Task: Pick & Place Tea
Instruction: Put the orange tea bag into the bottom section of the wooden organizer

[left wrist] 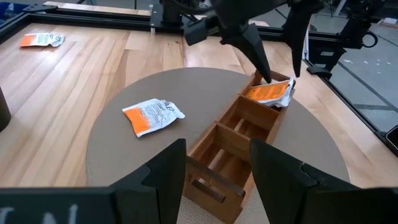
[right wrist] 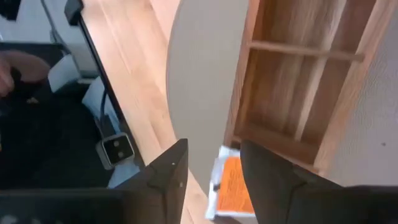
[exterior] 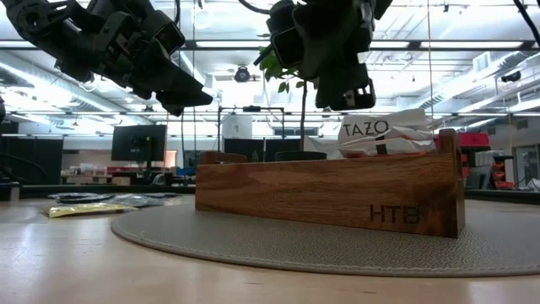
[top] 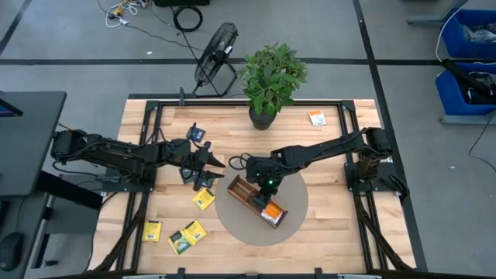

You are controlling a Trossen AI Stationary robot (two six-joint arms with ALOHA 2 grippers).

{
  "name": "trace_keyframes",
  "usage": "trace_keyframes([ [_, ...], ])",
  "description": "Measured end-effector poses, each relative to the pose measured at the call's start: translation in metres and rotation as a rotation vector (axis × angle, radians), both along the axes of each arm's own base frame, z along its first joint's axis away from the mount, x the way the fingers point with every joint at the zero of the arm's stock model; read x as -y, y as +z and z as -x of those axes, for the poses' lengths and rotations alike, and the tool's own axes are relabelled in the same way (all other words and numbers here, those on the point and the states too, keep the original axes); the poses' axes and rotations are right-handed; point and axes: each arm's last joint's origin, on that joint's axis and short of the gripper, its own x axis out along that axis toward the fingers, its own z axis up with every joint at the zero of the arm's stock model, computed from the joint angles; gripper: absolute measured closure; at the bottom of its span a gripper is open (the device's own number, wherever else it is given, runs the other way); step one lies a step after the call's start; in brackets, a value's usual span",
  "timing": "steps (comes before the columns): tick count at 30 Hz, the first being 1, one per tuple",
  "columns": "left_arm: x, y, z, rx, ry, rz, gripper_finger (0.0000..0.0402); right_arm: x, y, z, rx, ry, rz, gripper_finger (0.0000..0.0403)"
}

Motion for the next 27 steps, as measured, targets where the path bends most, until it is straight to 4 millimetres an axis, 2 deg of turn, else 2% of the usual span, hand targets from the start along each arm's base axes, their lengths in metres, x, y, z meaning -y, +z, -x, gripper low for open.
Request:
trace_keyframes([
  [6, 0.0, 0.0, 0.0, 0.001, 0.0, -0.001, 0.0218, -0.001, 0.003, 0.003, 0.066, 0.07, 0.144, 0.0246],
  [15, 0.0, 0.001, 0.0, 0.014, -0.001, -0.006, 0.0218, -0.001, 0.043, 0.022, 0.241, 0.089, 0.502, 0.027],
  [21, 0.0, 0.003, -0.001, 0.032, -0.002, -0.01, 0.0218, -0.018, 0.062, 0.037, 0.316, 0.095, 0.768, 0.0287],
  [25, 0.0, 0.004, -0.001, 0.045, -0.002, -0.012, 0.0218, -0.028, 0.06, 0.052, 0.35, 0.055, 0.909, 0.0298],
  [27, 0.0, 0.004, -0.001, 0.048, -0.002, -0.012, 0.0218, -0.031, 0.055, 0.061, 0.399, 0.028, 0.907, 0.0306],
])
